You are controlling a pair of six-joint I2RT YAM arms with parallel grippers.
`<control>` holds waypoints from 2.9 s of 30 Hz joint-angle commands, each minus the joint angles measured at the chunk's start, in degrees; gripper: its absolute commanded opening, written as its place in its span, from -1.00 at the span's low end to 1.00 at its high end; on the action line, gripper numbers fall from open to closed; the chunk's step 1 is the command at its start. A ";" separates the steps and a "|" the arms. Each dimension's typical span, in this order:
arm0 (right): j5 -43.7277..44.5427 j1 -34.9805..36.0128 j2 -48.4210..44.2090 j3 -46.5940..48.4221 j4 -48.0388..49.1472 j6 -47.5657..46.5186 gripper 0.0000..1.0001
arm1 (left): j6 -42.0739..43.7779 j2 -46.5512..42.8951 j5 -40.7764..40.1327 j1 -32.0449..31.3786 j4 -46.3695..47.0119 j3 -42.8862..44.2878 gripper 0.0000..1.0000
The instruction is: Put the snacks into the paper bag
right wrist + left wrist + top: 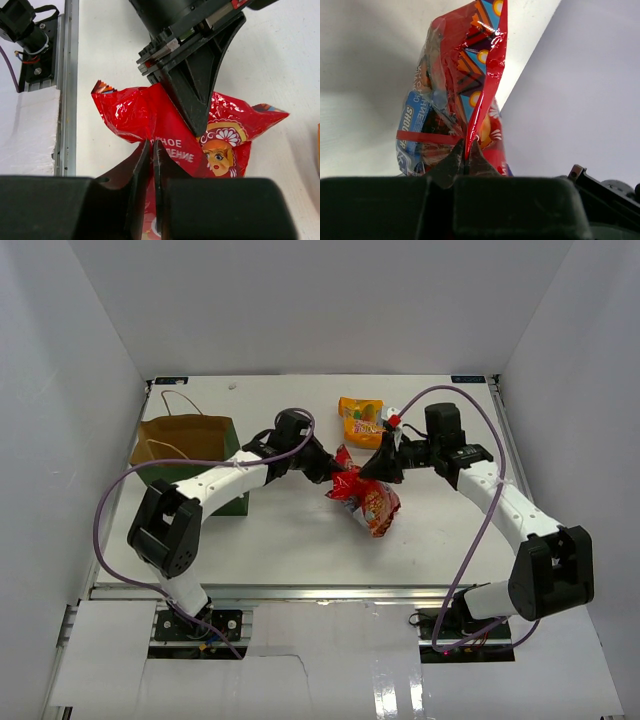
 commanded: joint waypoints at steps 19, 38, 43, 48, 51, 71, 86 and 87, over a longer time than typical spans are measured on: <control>-11.00 -6.46 -3.88 12.96 -2.88 4.37 0.13 | -7.31 -25.00 13.68 6.57 54.93 -17.00 -1.00; -2.39 -12.79 -3.44 10.33 0.46 7.00 0.20 | 1.97 -42.66 -17.76 14.48 38.42 1.88 -1.00; -0.72 -13.05 -3.09 8.04 1.43 7.00 0.20 | 11.29 -44.77 -29.55 14.48 33.41 8.84 -1.00; 0.16 -13.23 -2.74 6.99 2.13 6.91 0.21 | 16.05 -45.39 -40.97 14.48 27.43 13.24 -1.00; 0.78 -13.14 -2.65 6.64 2.40 6.91 0.21 | 17.71 -45.65 -47.55 14.48 24.53 14.12 -1.00; 2.71 -13.49 -1.77 6.11 2.66 6.56 0.22 | 26.34 -43.90 -74.02 14.48 12.41 17.73 -1.00; 2.71 -14.02 -2.65 4.97 2.93 6.56 0.22 | 26.60 -41.26 -78.25 14.48 11.26 13.24 -1.00; 2.71 -14.10 -2.73 4.88 2.93 6.56 0.22 | 25.90 -41.08 -78.25 14.48 10.30 13.16 -1.00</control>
